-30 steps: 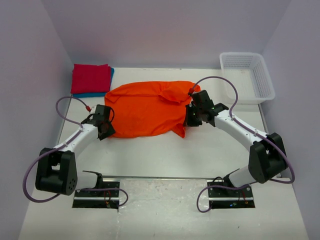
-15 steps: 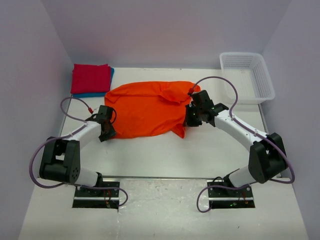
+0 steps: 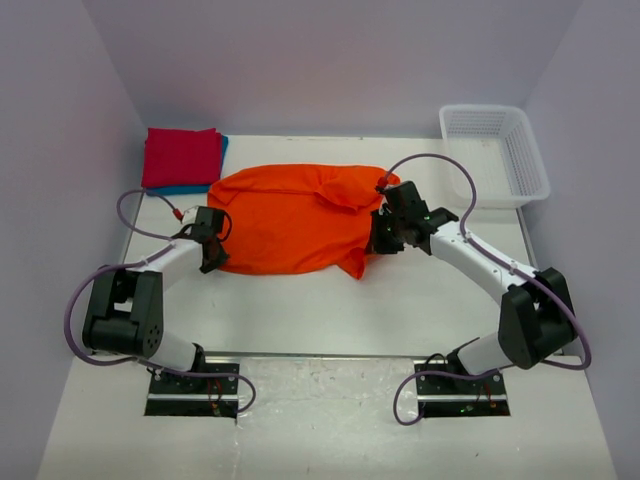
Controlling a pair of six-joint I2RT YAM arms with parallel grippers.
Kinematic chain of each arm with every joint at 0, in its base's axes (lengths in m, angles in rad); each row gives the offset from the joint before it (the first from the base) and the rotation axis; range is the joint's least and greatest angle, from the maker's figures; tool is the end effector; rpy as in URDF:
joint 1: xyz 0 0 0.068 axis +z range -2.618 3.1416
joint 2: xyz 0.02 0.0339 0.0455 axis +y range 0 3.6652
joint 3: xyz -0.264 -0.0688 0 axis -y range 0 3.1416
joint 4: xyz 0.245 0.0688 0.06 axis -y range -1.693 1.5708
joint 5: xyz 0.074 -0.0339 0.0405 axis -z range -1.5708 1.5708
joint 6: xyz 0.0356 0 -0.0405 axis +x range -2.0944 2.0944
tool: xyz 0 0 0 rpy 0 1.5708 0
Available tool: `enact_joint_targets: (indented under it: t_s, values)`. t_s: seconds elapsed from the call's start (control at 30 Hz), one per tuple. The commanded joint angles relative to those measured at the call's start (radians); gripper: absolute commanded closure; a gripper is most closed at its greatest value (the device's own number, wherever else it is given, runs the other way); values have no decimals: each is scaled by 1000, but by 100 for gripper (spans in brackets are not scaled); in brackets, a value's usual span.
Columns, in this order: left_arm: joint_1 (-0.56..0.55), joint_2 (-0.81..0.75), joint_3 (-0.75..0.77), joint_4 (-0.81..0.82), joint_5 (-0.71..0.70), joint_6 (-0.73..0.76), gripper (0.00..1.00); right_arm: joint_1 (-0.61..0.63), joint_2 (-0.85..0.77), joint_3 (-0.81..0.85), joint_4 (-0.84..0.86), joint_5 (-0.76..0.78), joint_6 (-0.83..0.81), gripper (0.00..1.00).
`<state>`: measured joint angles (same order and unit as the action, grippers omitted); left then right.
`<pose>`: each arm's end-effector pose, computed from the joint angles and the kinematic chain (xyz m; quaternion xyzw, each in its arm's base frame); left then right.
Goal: Fold and stack the t-shirts
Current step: Flatten out the tshirt
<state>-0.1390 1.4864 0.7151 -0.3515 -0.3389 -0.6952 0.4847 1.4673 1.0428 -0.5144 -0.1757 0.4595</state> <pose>0.2609 -0.0246 0.1518 -0.2999 0.9138 0.0616 0.2668 0.2671 0.1477 0.2419 -0.0392 0.9464 0.2150 0.2377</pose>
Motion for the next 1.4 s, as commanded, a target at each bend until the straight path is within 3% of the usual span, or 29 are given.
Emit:
enact_joint_targets:
  t_s: [0.0,0.23,0.53,0.9,1.13,1.37]
  values:
    - [13,52,-42,-21,44,-7,100,5,-42,8,13,2,-15,100]
    - [13,-37,-48,-40,86,20,100,6,-39,31,-4,62,-16,100]
    - [-24,-392,30,-204,116,77,100,5,-88,169,-119,221,-21,100]
    - [-30,-629,267,-326,81,158,100,-23,-170,540,-317,410,-111,100]
    - [-30,-637,461,-356,87,201,100,-61,-180,850,-426,507,-179,100]
    - [-30,-681,713,-334,158,298,100,-64,-189,1213,-521,499,-280,100]
